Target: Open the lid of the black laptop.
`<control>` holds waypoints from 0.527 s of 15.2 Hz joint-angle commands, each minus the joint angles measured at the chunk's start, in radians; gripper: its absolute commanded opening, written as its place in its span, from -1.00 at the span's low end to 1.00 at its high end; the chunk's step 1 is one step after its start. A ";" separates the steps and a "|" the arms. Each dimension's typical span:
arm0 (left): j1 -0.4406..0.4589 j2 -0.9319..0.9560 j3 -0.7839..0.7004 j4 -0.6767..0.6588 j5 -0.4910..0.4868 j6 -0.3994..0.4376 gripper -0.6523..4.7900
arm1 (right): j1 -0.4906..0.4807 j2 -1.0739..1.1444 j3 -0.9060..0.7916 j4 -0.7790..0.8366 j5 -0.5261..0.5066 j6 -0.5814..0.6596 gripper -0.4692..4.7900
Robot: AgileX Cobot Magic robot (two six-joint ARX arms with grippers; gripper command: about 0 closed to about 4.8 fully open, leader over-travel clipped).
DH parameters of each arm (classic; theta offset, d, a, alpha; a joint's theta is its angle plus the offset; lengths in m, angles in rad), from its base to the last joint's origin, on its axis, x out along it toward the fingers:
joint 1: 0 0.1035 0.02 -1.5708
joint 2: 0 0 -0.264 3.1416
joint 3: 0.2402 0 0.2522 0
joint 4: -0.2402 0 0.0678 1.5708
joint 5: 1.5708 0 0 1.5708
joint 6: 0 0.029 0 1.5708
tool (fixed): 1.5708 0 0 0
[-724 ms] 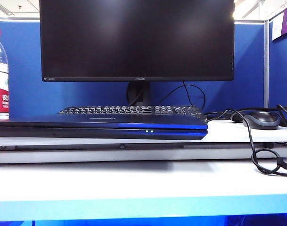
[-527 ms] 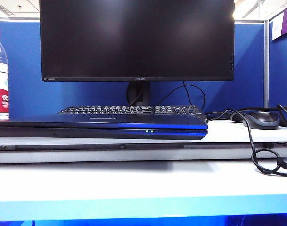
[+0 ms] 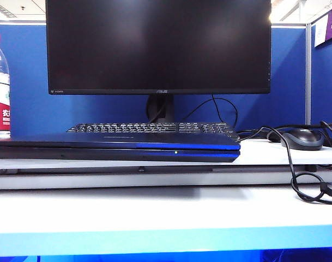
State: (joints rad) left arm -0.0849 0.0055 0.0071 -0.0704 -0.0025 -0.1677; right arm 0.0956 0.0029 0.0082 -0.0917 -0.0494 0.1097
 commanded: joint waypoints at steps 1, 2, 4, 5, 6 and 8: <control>0.002 -0.002 0.000 0.161 0.337 -0.127 -0.78 | 0.002 -0.002 -0.003 0.227 -0.209 0.153 -0.82; 0.000 -0.002 0.000 0.246 0.422 -0.186 -0.78 | 0.008 -0.002 -0.003 0.326 -0.252 0.193 -0.82; -0.001 -0.002 0.006 0.350 0.469 -0.312 -0.78 | 0.047 0.000 0.009 0.463 -0.264 0.294 -0.82; -0.001 -0.002 0.019 0.340 0.479 -0.338 -0.78 | 0.075 0.010 0.037 0.454 -0.265 0.311 -0.82; -0.001 0.001 0.037 0.317 0.493 -0.354 -0.78 | 0.115 0.037 0.069 0.455 -0.265 0.314 -0.82; -0.011 0.009 0.086 0.336 0.500 -0.459 -0.78 | 0.225 0.155 0.169 0.480 -0.264 0.274 -0.82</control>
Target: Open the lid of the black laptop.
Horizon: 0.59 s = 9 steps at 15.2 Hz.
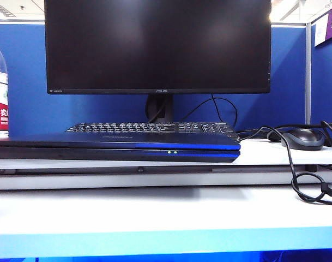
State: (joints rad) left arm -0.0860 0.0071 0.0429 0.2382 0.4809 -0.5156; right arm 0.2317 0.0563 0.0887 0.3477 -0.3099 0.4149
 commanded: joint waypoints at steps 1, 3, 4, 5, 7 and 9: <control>-0.022 0.008 0.087 0.046 0.021 -0.132 -0.78 | 0.146 0.189 0.152 0.064 -0.003 -0.058 -0.83; -0.034 0.019 0.189 0.005 0.012 -0.124 -0.78 | 0.268 0.424 0.285 0.075 -0.002 -0.151 -0.83; -0.033 0.046 0.252 -0.056 0.014 -0.119 -0.78 | 0.331 0.588 0.351 0.075 0.000 -0.185 -0.83; -0.033 0.084 0.309 -0.109 0.032 -0.104 -0.78 | 0.383 0.745 0.402 0.075 -0.005 -0.196 -0.83; -0.033 0.184 0.421 -0.216 0.093 -0.039 -0.78 | 0.482 1.021 0.471 0.076 -0.021 -0.238 -0.83; -0.033 0.333 0.532 -0.422 0.110 0.115 -0.78 | 0.541 1.191 0.490 0.079 0.013 -0.239 -0.83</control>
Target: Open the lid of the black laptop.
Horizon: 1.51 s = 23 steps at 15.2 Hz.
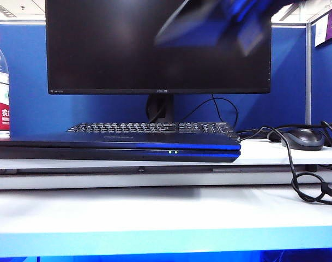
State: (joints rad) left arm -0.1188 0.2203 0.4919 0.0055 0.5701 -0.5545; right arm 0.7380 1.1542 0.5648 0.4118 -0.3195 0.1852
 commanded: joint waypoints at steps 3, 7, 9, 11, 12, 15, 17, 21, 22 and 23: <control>-0.003 0.402 0.143 -0.421 0.020 0.338 -0.78 | 0.063 0.172 0.013 -0.019 0.058 0.001 -0.83; -0.048 0.792 0.143 -0.451 -0.106 0.431 -0.78 | 0.040 0.174 0.013 -0.088 0.154 -0.003 -0.83; -0.122 0.898 0.142 -0.398 -0.159 0.427 -0.78 | 0.027 0.176 0.013 -0.117 0.172 -0.014 -0.83; -0.175 0.911 0.143 -0.352 -0.192 0.423 -0.78 | 0.006 0.194 0.012 -0.136 0.164 -0.019 -0.83; -0.185 0.911 0.143 -0.337 -0.193 0.415 -0.78 | 0.001 0.204 0.011 -0.140 0.165 -0.027 -0.83; -0.184 0.911 0.142 -0.321 -0.236 0.412 -0.78 | -0.017 0.231 0.011 -0.146 0.161 -0.029 -0.83; -0.184 0.911 0.142 -0.318 -0.237 0.412 -0.78 | -0.020 0.241 0.011 -0.143 0.170 -0.034 -0.83; -0.184 0.911 0.142 -0.319 -0.237 0.412 -0.78 | -0.034 0.250 0.011 -0.130 0.169 -0.037 -0.83; -0.184 0.911 0.142 -0.318 -0.238 0.412 -0.78 | -0.042 0.250 0.011 -0.122 0.168 -0.040 -0.83; -0.184 0.911 0.142 -0.319 -0.237 0.412 -0.78 | -0.043 0.254 0.011 -0.115 0.176 -0.040 -0.83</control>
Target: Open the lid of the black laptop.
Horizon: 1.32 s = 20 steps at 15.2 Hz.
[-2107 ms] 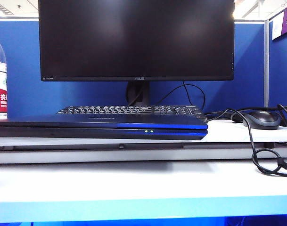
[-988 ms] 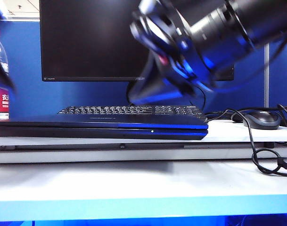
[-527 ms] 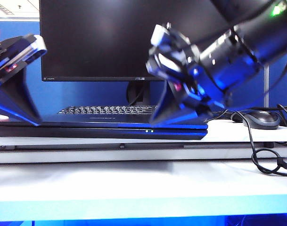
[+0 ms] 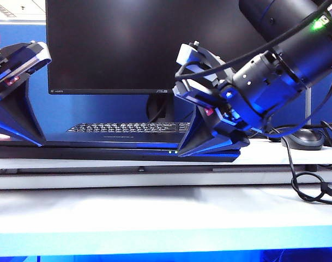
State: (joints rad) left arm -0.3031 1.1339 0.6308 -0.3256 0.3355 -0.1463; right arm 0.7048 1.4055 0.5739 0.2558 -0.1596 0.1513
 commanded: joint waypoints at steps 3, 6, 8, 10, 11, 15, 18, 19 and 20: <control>0.000 -0.002 0.003 0.013 -0.006 0.008 -0.78 | -0.037 0.004 0.002 0.044 0.028 -0.021 -0.83; 0.000 -0.002 0.003 0.015 -0.029 0.014 -0.78 | -0.037 0.004 0.002 0.059 0.027 -0.021 -0.83; 0.000 -0.002 0.003 0.021 -0.029 0.016 -0.78 | -0.037 0.004 0.003 0.068 0.027 -0.021 -0.83; 0.000 -0.002 0.003 0.021 -0.048 0.016 -0.78 | -0.037 0.004 0.003 0.071 0.027 -0.021 -0.83; 0.000 -0.002 0.003 0.021 -0.089 0.026 -0.78 | -0.037 0.004 0.003 0.071 0.027 -0.021 -0.83; 0.000 -0.002 0.003 0.020 -0.092 0.041 -0.78 | -0.037 0.004 0.003 0.072 0.027 -0.021 -0.83; 0.000 -0.002 0.003 0.021 -0.092 0.045 -0.78 | -0.037 0.004 0.003 0.080 0.027 -0.021 -0.83; 0.000 -0.002 0.003 0.021 -0.092 0.046 -0.78 | -0.037 0.004 0.003 0.086 0.027 -0.021 -0.83; 0.000 -0.002 0.003 0.021 -0.092 0.051 -0.78 | -0.037 0.004 0.003 0.093 0.027 -0.021 -0.83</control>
State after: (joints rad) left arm -0.3035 1.1339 0.6308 -0.3164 0.2459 -0.1047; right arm 0.6769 1.4117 0.5671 0.2790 -0.1860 0.1329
